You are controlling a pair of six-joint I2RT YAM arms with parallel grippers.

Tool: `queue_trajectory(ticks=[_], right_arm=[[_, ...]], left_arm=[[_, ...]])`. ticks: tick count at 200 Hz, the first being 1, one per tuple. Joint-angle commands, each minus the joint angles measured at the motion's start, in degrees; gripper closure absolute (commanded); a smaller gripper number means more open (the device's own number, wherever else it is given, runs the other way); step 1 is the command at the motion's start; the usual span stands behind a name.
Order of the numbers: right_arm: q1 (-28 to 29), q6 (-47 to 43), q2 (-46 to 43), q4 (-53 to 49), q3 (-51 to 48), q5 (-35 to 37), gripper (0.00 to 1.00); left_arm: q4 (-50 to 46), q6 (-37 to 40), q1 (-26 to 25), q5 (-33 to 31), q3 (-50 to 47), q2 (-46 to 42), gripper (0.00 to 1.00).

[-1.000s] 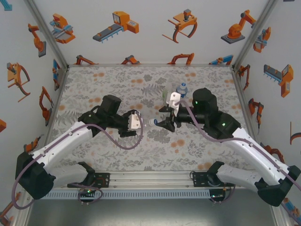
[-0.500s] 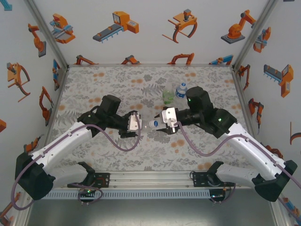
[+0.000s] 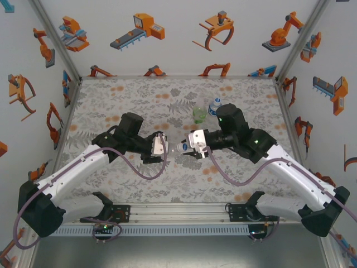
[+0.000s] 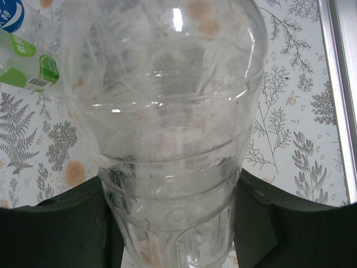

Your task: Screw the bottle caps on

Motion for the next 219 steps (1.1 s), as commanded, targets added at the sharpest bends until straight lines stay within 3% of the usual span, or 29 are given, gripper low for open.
queue_trajectory(ticks=[1, 42, 57, 78, 98, 112, 140, 171, 182, 219], right_arm=[[0.45, -1.23, 0.46, 0.25, -0.71, 0.91, 0.59], [0.53, -0.76, 0.29, -0.28, -1.0, 2.69, 0.71], [0.53, 3.78, 0.28, 1.27, -1.47, 3.81, 0.76], [0.54, 19.41, -0.02, 10.7, -5.26, 6.56, 0.83], [0.54, 40.22, -0.16, 20.9, -9.36, 10.93, 1.0], [0.54, 57.32, 0.05, 25.63, -11.09, 17.81, 1.0], [0.54, 85.55, 0.43, 20.63, -10.87, 30.9, 1.0], [0.45, 111.92, 0.72, 13.71, -10.99, 36.91, 1.0], [0.45, 116.46, 0.82, 14.3, -11.45, 36.79, 1.0], [0.45, 116.54, 1.25, 12.84, -10.24, 36.95, 1.0]], left_arm=[[-0.11, 1.19, -0.16, 2.65, -0.01, -1.29, 1.0], [-0.1, 1.22, -0.07, 2.49, 0.09, -1.22, 1.0], [-0.11, 0.92, -0.02, 2.23, 0.13, -1.2, 1.0], [0.44, -0.64, 0.08, 1.59, 0.44, -1.11, 1.0], [1.03, -1.27, 0.54, 1.32, 0.37, -0.89, 1.0], [1.37, -1.64, 0.78, 1.03, 0.44, -0.76, 1.0], [1.94, -2.94, 0.99, 0.93, 0.62, -0.33, 1.0], [2.08, -3.58, 0.98, 1.02, 0.87, 0.6, 1.0], [2.04, -3.72, 1.01, 0.99, 0.93, 0.77, 1.0], [2.08, -4.23, 0.9, 1.04, 0.82, 0.99, 1.0]])
